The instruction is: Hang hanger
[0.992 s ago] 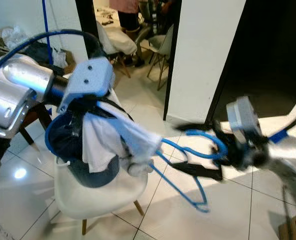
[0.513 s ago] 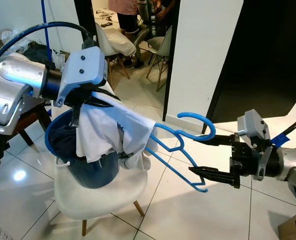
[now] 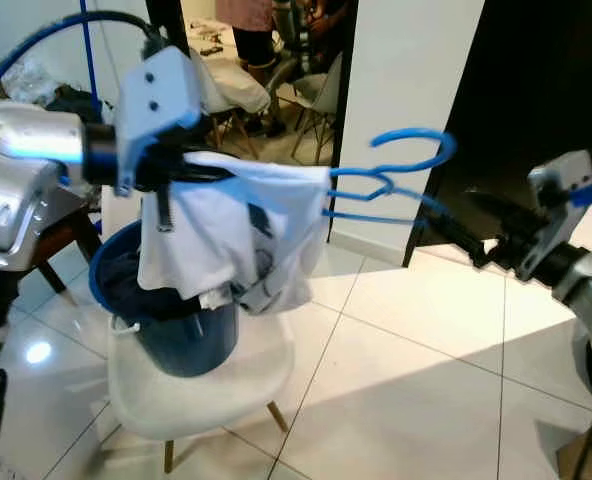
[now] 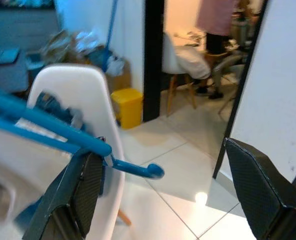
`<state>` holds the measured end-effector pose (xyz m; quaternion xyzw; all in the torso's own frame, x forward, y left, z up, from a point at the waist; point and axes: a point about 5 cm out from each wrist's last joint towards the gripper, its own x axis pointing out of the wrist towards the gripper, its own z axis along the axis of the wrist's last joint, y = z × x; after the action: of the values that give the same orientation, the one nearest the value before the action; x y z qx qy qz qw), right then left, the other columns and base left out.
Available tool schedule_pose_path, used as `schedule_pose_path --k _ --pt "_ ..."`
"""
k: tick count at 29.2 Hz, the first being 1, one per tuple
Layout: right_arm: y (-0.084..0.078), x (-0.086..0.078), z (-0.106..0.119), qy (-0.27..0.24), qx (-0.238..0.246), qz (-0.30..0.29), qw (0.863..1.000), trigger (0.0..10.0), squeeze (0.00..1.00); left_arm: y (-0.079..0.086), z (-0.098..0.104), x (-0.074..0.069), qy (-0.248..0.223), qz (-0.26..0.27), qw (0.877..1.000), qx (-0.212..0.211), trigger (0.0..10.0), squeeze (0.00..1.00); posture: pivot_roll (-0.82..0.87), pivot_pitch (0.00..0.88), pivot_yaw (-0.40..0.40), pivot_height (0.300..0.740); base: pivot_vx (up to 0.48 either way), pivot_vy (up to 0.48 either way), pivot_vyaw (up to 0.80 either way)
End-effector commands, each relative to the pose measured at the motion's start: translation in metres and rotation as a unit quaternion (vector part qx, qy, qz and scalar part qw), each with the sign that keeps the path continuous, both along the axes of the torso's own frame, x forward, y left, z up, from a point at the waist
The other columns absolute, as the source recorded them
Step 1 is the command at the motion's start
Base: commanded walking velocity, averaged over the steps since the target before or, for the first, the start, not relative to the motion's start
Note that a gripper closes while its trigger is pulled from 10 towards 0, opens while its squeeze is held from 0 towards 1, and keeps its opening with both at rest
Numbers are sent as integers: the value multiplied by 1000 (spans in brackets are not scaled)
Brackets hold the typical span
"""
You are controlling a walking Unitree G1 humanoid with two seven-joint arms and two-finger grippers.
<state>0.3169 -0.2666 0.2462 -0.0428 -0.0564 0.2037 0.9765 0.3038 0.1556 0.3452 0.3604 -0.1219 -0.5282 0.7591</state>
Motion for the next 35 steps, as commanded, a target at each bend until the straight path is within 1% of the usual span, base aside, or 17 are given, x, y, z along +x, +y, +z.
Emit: schedule_pose_path --k 1,6,10,12,16,18,24,25,26,27,29,30,31,32,33,34,35 --pt "-7 2 -6 12 14 -36 999 10000 0 -8 -3 -4 9 -26 1000 -7 10000 0 16 0 31 740 -296 0 -788" --pt "-3 5 -11 26 31 -44 998 10000 0 -18 -9 -6 16 -44 999 -24 10000 0 14 0 32 740 -290 0 -795" --pt "3 7 -14 24 37 -46 998 10000 0 -29 -12 -9 21 -66 997 -37 10000 0 9 0 35 740 -292 0 -800" --pt "3 8 -14 23 37 -49 998 10000 0 -31 -12 -10 23 -71 996 -40 10000 0 9 0 35 740 -291 0 -800" --pt "0 12 -14 24 37 -72 996 10000 0 -35 -12 -12 29 -78 995 -47 10000 0 9 0 36 740 -289 0 -800" --pt "-5 14 -15 26 35 -95 995 10000 0 -38 -13 -12 31 -80 995 -52 10000 0 7 0 36 740 -289 0 -800" --pt "-5 13 -15 24 45 -90 995 10000 0 -42 -15 -12 33 -78 994 -64 10000 0 4 0 36 740 -277 0 -800" --pt "-1 11 -14 24 49 -70 996 10000 0 -43 -15 -11 32 -74 994 -69 10000 0 1 0 36 740 -259 0 -800" --pt "-1 11 -14 24 49 -70 996 10000 0 -43 -15 -11 32 -74 994 -69 10000 0 1 0 36 740 -259 0 -800" --pt "8 6 -14 24 42 -24 999 10000 0 -44 -16 -9 29 -67 994 -77 10000 0 0 0 36 740 0 0 -800" --pt "8 6 -14 24 42 -24 999 10000 0 -44 -16 -9 29 -67 994 -77 10000 0 0 0 36 740 0 0 -800" --pt "20 -1 -14 26 27 34 999 10000 0 -45 -15 -5 26 -55 994 -89 10000 0 0 0 36 740 0 0 -800" --pt "30 -10 -16 30 10 91 995 10000 0 -46 -13 1 20 -36 994 -105 10000 0 -2 0 35 740 0 0 -800" --pt "30 -10 -16 30 10 91 995 10000 0 -46 -13 1 20 -36 994 -105 10000 0 -2 0 35 740 0 0 -800" --pt "38 -17 -18 35 0 130 991 10000 0 -46 -12 7 15 -17 992 -120 10000 0 -3 0 35 740 0 0 -800" --pt "38 -17 -18 35 0 130 991 10000 0 -46 -12 7 15 -17 992 -120 10000 0 -3 0 35 740 0 0 -800" --pt "43 -22 -19 39 -2 158 987 10000 0 -45 -10 12 11 4 991 -135 10000 0 -5 0 35 740 0 0 -800"
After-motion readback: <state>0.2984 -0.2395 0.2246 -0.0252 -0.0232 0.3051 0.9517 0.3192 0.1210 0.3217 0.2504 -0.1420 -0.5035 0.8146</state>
